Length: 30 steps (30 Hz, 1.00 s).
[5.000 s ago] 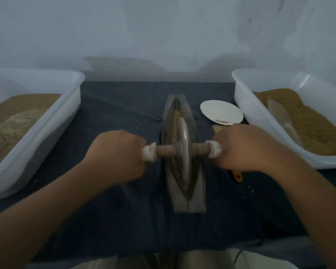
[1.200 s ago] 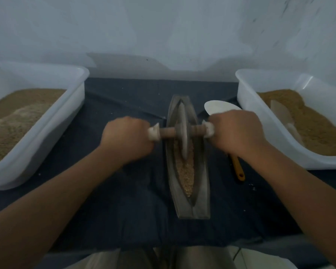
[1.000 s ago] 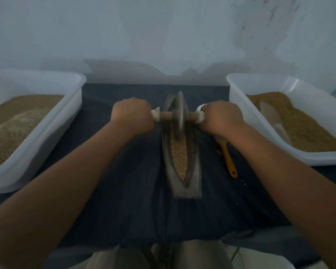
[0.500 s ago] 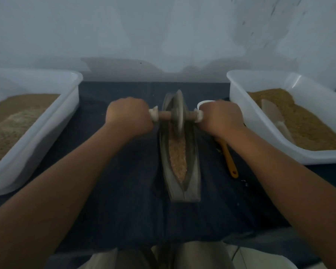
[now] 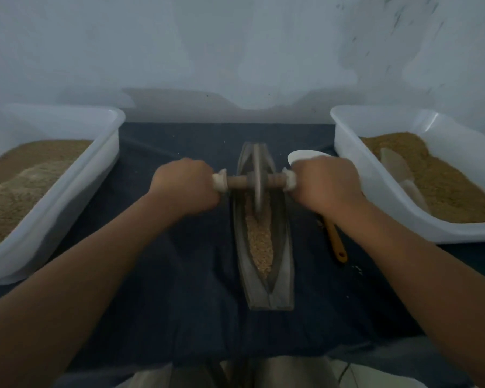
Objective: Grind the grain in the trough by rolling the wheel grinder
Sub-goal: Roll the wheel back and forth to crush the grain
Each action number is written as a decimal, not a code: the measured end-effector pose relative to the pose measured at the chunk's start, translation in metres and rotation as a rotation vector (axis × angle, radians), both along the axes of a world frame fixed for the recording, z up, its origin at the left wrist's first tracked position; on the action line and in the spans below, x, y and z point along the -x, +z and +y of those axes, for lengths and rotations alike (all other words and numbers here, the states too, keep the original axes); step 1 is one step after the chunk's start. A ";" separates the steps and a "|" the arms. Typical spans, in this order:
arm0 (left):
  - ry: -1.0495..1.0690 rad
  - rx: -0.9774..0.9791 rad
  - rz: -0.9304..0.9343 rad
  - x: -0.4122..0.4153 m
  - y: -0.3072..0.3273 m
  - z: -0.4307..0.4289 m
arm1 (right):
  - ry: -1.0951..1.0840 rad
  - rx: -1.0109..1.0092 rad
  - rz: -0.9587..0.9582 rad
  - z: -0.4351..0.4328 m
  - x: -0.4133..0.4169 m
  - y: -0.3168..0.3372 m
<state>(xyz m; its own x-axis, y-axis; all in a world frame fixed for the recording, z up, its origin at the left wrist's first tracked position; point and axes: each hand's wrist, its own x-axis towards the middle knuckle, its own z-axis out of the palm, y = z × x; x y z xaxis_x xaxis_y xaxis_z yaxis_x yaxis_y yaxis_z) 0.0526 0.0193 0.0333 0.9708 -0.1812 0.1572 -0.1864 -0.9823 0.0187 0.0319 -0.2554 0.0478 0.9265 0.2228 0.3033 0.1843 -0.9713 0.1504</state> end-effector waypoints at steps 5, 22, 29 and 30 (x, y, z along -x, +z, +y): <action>0.011 0.076 0.096 -0.013 -0.001 -0.001 | -0.026 0.061 0.040 0.013 -0.020 0.019; 0.057 0.063 -0.008 -0.020 -0.008 -0.003 | -0.014 0.070 0.061 0.001 -0.031 0.019; -0.205 -0.072 -0.067 0.070 0.000 0.024 | 0.125 -0.040 0.313 -0.037 0.062 0.005; -0.217 -0.079 -0.108 0.075 -0.001 0.025 | 0.132 -0.061 0.290 -0.039 0.071 0.001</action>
<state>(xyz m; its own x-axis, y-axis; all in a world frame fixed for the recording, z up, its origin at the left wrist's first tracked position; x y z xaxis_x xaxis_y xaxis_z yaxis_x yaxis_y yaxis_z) -0.0225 0.0443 0.0321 0.8860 -0.3996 0.2353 -0.3900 -0.9166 -0.0880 -0.0387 -0.2945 0.0487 0.9405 0.3365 0.0477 0.3361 -0.9417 0.0156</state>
